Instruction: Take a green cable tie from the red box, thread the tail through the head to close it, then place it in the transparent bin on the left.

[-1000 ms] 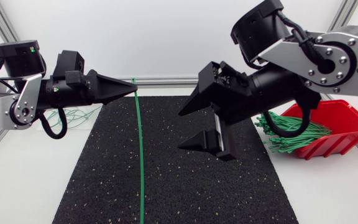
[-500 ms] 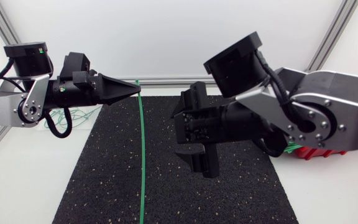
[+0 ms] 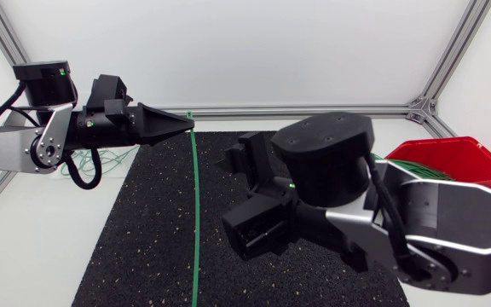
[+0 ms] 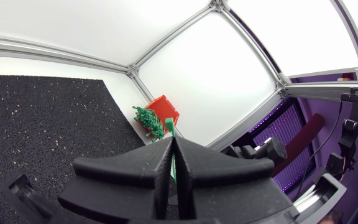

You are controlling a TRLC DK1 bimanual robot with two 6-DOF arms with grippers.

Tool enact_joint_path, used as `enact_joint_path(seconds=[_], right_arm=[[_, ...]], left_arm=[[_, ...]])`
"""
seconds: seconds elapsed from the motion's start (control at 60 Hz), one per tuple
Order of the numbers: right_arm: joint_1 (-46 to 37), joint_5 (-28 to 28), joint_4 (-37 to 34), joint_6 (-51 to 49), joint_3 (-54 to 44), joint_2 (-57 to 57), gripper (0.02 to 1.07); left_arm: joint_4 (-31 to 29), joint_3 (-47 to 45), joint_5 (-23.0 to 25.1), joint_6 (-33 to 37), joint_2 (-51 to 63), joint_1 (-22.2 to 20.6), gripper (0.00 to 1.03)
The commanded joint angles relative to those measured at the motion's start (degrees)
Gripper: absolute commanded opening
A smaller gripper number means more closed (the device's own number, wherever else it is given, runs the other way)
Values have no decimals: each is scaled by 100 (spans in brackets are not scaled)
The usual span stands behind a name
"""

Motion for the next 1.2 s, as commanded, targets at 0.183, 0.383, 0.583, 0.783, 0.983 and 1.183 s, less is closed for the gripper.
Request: enact_joint_path(seconds=[0.183, 0.383, 0.583, 0.783, 0.983, 1.183], right_arm=[[83, -110, 2605, -1900, -1298, -11, 102], [-22, -892, 3879, -2444, -1922, 235, 102], [-294, -1481, 4301, -2664, -1878, 648, 102], [-198, -2044, 4925, -2866, -2010, 868, 102], [-40, -2219, 4960, -2884, -2115, 1009, 102], [321, -2131, 4978, -3464, -2230, 1308, 92]], left_arm=[[-41, 261, 32, -17, 296, -143, 4], [-137, 331, 32, -17, 375, -170, 4], [-181, 314, 15, -17, 401, -222, 4], [-199, 349, 6, -26, 480, -213, 4], [-216, 393, -3, -26, 515, -205, 4], [-199, 322, 32, 35, 515, -73, 4]])
